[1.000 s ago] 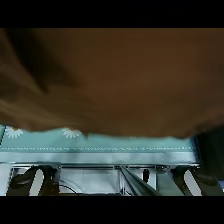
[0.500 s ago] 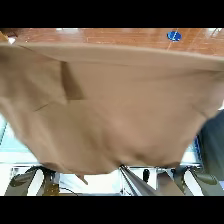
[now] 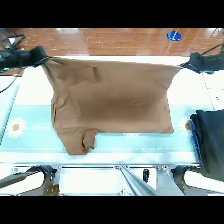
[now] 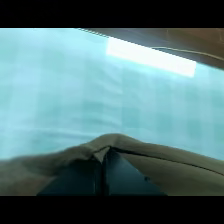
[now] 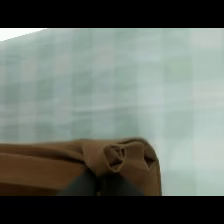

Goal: Fold the shirts.

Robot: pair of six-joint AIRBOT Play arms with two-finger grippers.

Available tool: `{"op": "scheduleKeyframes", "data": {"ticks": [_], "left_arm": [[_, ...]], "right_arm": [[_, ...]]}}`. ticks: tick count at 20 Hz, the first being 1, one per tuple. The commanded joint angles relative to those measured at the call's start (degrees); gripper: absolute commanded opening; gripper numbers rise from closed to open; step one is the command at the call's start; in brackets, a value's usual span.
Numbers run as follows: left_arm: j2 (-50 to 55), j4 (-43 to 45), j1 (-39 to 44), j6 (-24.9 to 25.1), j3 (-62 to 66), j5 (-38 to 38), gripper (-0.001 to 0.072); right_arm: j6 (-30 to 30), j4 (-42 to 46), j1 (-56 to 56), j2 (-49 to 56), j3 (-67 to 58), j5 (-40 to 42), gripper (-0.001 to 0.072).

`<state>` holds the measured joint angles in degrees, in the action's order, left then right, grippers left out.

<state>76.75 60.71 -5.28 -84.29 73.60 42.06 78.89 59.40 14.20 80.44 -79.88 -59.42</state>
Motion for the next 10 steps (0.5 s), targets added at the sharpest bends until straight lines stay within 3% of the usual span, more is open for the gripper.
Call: {"op": "scheduleKeyframes", "data": {"ticks": [1,4,8,10], "left_arm": [[12.81,-0.37,2.29,-5.68,5.09,-4.5,0.0026],[16.52,-0.35,3.5,-6.64,6.56,-3.43,0.0026],[17.05,-0.28,2.99,-6.19,6.56,-0.24,0.0026],[17.0,-0.28,1.81,-1.2,7.19,5.31,0.0027]], "right_arm": [[0.85,-3.17,-0.02,15.28,-8.96,2.34,0.0019],[3.5,-4.02,-0.02,22.47,-16.5,0.0,0.0019],[3.48,-4.02,-0.02,23.71,-18.51,-2.8,0.002],[1.03,-3.8,0.72,23.1,-18.51,-7.39,0.002]]}}
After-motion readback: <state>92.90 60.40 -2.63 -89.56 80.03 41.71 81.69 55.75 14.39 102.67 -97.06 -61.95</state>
